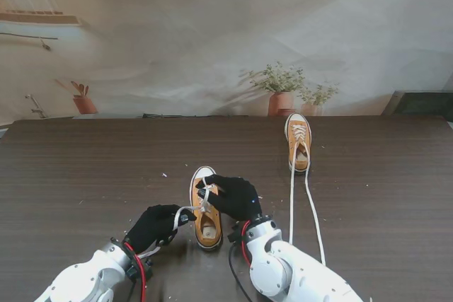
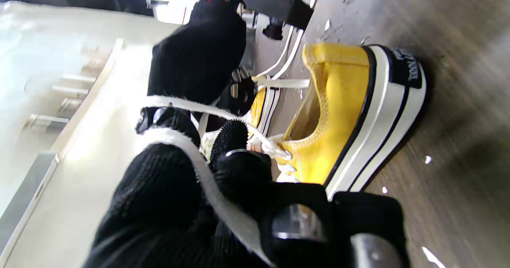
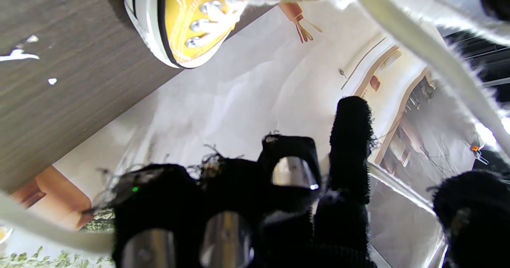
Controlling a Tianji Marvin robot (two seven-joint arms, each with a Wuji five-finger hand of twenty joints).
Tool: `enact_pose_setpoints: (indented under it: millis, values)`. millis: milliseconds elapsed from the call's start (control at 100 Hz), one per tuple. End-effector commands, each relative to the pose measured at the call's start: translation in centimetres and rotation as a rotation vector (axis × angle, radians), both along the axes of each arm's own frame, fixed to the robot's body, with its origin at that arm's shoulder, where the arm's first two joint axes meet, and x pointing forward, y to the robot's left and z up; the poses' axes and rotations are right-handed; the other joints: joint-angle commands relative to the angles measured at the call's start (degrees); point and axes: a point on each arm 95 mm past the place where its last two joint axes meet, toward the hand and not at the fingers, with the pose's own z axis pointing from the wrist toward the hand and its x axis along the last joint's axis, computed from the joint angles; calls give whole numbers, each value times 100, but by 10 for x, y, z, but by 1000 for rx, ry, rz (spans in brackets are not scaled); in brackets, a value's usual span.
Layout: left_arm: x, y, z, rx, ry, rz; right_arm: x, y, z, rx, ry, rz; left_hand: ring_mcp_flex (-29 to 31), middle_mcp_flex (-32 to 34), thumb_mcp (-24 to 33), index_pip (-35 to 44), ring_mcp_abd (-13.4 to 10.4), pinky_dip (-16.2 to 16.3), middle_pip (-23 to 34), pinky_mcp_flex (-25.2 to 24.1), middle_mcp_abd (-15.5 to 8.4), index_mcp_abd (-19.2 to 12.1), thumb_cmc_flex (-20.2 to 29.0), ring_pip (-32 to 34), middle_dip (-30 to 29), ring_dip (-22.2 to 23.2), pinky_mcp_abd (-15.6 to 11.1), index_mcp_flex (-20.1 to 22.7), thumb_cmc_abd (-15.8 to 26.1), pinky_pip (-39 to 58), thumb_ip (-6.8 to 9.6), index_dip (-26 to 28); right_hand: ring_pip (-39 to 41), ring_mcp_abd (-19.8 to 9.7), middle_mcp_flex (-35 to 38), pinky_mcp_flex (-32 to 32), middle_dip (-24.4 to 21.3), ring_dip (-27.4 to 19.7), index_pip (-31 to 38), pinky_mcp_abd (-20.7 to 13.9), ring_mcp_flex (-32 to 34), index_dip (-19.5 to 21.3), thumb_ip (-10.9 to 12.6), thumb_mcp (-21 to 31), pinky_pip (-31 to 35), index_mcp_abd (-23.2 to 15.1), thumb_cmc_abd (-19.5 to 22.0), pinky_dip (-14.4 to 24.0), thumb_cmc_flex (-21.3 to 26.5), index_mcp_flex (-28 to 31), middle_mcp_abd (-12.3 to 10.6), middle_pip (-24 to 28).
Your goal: Tie the shoelaces into a bow on the shoes
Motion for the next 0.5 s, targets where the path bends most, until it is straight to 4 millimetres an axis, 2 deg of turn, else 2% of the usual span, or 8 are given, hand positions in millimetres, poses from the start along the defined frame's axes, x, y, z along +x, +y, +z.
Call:
enact_pose_setpoints:
  millis: [0,110,130,180,220,250,360,490]
  values:
    - [-8,-6,-10,-20,26,-6,-1,0,-2,0,18,-1,68,270,-58,105,-224,29,33,110,340,-889,-26,93,174,-145,-713,60,-265,1432,38,-97,471,-103,358,125,90,94,-120,63,48,-111,83,122,1643,19,-71,49,-203,16,214,55]
    - [-7,-9,-13,-65,24,42,-1,-2,-2,16,28,-10,67,277,-23,52,-222,24,21,107,318,-921,-90,94,183,-143,-687,-36,-322,1432,40,-164,470,-98,344,124,90,90,-94,62,48,-99,74,137,1643,34,-173,42,-167,26,208,51]
    - [-6,-10,-13,-76,22,51,-1,-2,-3,17,30,-12,68,278,362,-123,-222,-22,-9,102,310,-922,-283,93,229,-138,-634,-38,-406,1432,-61,-164,469,-97,344,124,90,89,-91,62,48,-97,73,137,1643,34,-184,41,-165,31,208,51]
    - [-5,-13,-13,-99,21,93,-2,-2,-3,22,30,-15,66,273,899,-513,-182,-40,-44,100,319,-902,-544,64,235,-141,-621,-49,-535,1432,-190,-166,469,-89,338,123,89,87,-87,65,48,-97,66,141,1643,80,-233,39,-140,39,213,48]
    - [-4,-15,-13,-107,14,114,-3,-3,-3,24,32,-16,67,277,1136,-843,-127,-34,-63,99,334,-882,-692,55,229,-141,-606,-84,-549,1432,-206,-308,468,-94,327,124,87,85,-92,64,48,-100,60,139,1643,106,-269,37,-126,50,216,43]
    - [-3,-15,-13,-108,5,125,-3,-3,-3,25,34,-16,67,268,1558,-1141,-120,-53,-72,99,328,-885,-918,53,229,-138,-619,-100,-590,1432,-309,-251,467,-95,321,124,84,83,-99,63,48,-105,55,140,1643,126,-328,35,-97,67,220,39]
    - [-1,-20,-13,-129,-5,165,-6,-3,-2,28,37,-10,67,261,2050,-1856,-121,-76,-102,98,310,-899,-1222,53,225,-137,-636,-34,-584,1432,-246,-562,466,-105,312,126,76,78,-128,52,48,-123,43,148,1643,165,-437,30,-34,96,211,34]
    - [0,-28,-14,-194,9,191,-8,-3,-3,36,47,-12,66,228,2138,-2137,-109,-101,-124,89,315,-1008,-1348,39,226,-142,-571,58,-529,1432,-274,-688,466,-98,309,125,67,75,-156,50,48,-139,37,172,1643,200,-486,26,-9,94,223,36]
